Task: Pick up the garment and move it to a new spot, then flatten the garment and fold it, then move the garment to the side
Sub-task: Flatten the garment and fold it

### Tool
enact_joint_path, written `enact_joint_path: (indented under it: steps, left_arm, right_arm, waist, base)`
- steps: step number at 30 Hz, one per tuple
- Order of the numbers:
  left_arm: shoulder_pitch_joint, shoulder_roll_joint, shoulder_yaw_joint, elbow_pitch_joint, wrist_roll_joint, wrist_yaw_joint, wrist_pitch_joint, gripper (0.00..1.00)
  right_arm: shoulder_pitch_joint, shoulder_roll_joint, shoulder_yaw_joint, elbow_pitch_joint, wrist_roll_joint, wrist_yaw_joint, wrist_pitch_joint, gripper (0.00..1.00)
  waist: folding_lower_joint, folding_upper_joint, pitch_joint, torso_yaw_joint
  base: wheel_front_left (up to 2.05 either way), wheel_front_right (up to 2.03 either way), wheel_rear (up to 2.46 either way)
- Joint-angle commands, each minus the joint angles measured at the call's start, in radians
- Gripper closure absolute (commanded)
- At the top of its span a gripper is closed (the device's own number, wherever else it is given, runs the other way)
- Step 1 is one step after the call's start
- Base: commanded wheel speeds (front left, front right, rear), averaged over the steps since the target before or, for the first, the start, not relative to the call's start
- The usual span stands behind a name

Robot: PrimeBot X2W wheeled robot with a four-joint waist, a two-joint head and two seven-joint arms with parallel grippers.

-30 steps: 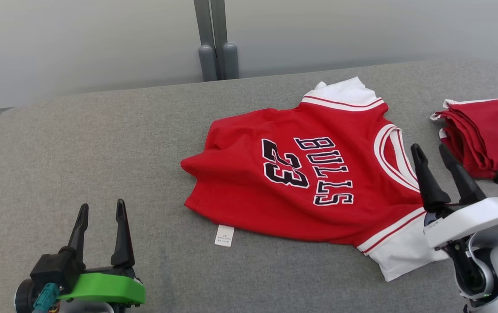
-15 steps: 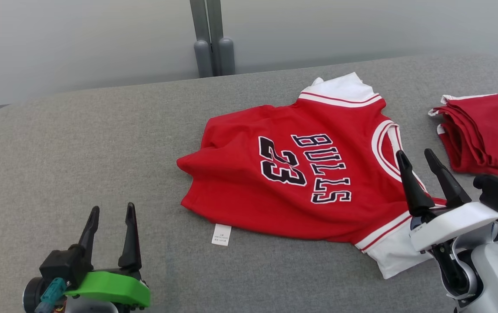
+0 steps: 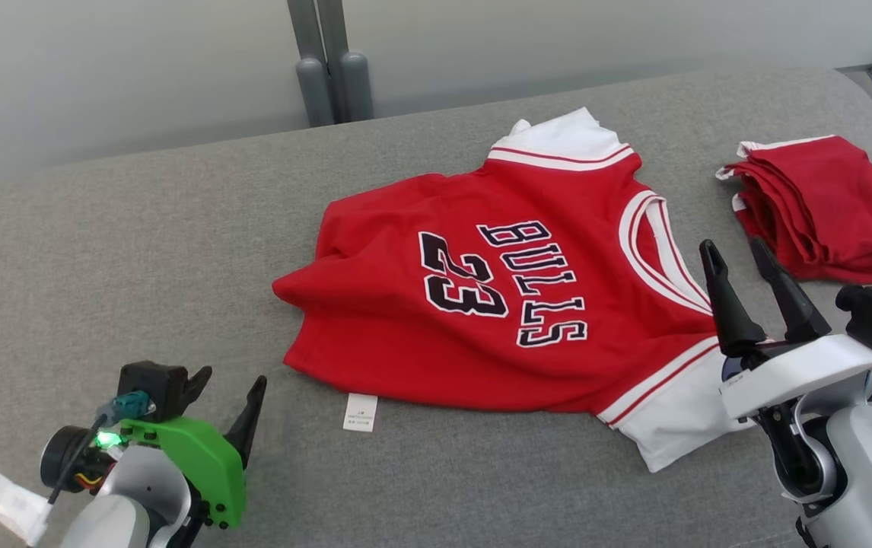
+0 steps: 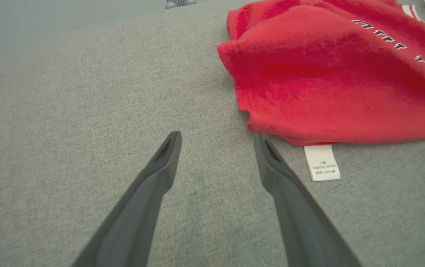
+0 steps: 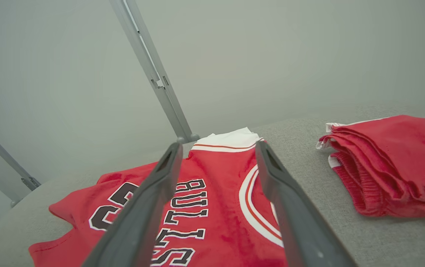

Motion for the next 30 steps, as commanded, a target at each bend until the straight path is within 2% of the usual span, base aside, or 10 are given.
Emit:
enact_joint_path:
  steps: [1,8,17,18,19,20,21,22,23,30]
  left_arm:
    - [-0.029,0.016,-0.030,0.006,-0.023,-0.004,0.009,0.00]
    - [-0.139,0.109,-0.226,0.051,-0.132,-0.004,0.024,0.00]
    - [-0.222,0.153,-0.317,0.128,-0.201,-0.004,0.001,0.02]
    - [-0.226,0.153,-0.323,0.139,-0.203,-0.005,-0.001,0.16]
    - [-0.229,0.153,-0.328,0.145,-0.206,-0.005,-0.003,0.25]
    - [-0.232,0.153,-0.335,0.152,-0.212,-0.005,-0.007,0.53]
    - [-0.235,0.154,-0.339,0.157,-0.215,-0.005,-0.011,0.62]
    - [-0.238,0.154,-0.344,0.163,-0.219,-0.005,-0.016,0.89]
    - [-0.241,0.155,-0.346,0.166,-0.218,-0.005,-0.022,1.00]
    - [-0.213,0.134,-0.324,0.141,-0.243,0.023,-0.070,1.00]
  right_arm:
    - [-0.013,0.003,0.003,0.005,0.011,0.001,-0.007,0.00]
    - [-0.041,0.002,0.014,0.016,0.018,0.001,-0.025,0.00]
    - [-0.053,0.002,0.020,0.036,0.031,0.001,-0.044,0.00]
    - [-0.053,0.002,0.020,0.038,0.033,0.001,-0.045,0.00]
    - [-0.053,0.002,0.021,0.041,0.033,0.001,-0.046,0.00]
    - [-0.054,0.002,0.021,0.043,0.033,0.001,-0.048,0.00]
    - [-0.054,0.002,0.021,0.045,0.034,0.001,-0.049,0.00]
    - [-0.053,0.001,0.020,0.047,0.033,0.001,-0.051,0.00]
    - [-0.052,0.001,0.019,0.049,0.033,0.001,-0.052,0.00]
    - [-0.033,-0.006,0.014,0.056,0.032,0.001,-0.056,0.00]
  waist:
    - [0.0000,0.0000,0.030,-0.031]
    - [0.0000,0.0000,0.084,-0.094]
    - [0.0000,0.0000,0.104,-0.127]
    - [0.0000,0.0000,0.104,-0.128]
    - [0.0000,0.0000,0.103,-0.128]
    - [0.0000,0.0000,0.102,-0.127]
    - [0.0000,0.0000,0.101,-0.126]
    - [0.0000,0.0000,0.098,-0.123]
    - [0.0000,0.0000,0.096,-0.120]
    - [0.0000,0.0000,0.063,-0.075]
  base:
    - [0.00,0.00,0.00]
    - [0.00,0.00,0.00]
    - [0.00,0.00,0.00]
    - [0.00,0.00,0.00]
    - [0.00,0.00,0.00]
    - [0.00,0.00,0.00]
    - [0.00,0.00,0.00]
    - [0.00,0.00,0.00]
    - [0.00,0.00,0.00]
    - [0.00,0.00,0.00]
